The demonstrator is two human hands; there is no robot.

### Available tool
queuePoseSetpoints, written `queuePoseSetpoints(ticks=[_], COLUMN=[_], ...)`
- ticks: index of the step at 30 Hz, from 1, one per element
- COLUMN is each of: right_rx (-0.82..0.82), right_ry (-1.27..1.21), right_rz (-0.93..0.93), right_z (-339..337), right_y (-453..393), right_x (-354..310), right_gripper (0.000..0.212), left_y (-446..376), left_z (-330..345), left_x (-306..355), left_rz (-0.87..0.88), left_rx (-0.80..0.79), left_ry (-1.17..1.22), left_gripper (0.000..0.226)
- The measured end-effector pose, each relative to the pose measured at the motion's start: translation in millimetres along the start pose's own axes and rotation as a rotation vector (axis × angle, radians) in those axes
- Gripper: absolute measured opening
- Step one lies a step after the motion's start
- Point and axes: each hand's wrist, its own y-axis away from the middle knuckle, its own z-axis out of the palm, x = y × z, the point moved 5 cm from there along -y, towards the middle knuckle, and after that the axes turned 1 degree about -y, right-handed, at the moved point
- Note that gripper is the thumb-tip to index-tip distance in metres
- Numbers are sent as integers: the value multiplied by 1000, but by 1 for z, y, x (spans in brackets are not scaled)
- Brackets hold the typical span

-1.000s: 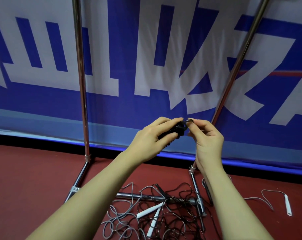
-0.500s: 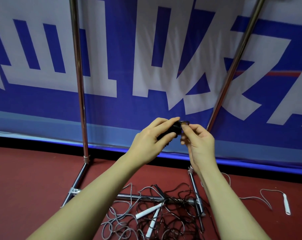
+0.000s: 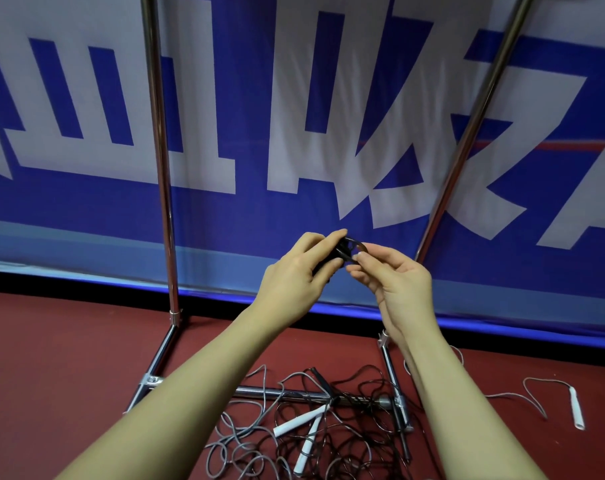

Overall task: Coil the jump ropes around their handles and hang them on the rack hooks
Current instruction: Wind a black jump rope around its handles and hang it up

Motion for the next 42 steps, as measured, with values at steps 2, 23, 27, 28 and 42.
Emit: queuePoseSetpoints(ticks=[2,23,27,28,42], right_rx=[-33,-58,-32,-28,-137], right_ry=[-8,-47,-17,-10,180], right_rz=[4,-46,76,108,208], right_z=[2,-2,-5,-6,-8], right_y=[0,-7,-9,-9,-6], right_x=[0,1,7,9,3], right_gripper=[16,17,14,13,21], left_y=[-1,-2,1,2,3], left_z=[-1,-1,1,1,3], left_x=[-4,2,1,1,15], left_rz=[-19,88,90,91,372], left_rx=[-6,-129,-94,-78,110], left_ry=[-24,194,82,43,-257], left_gripper=[42,44,43,44,43])
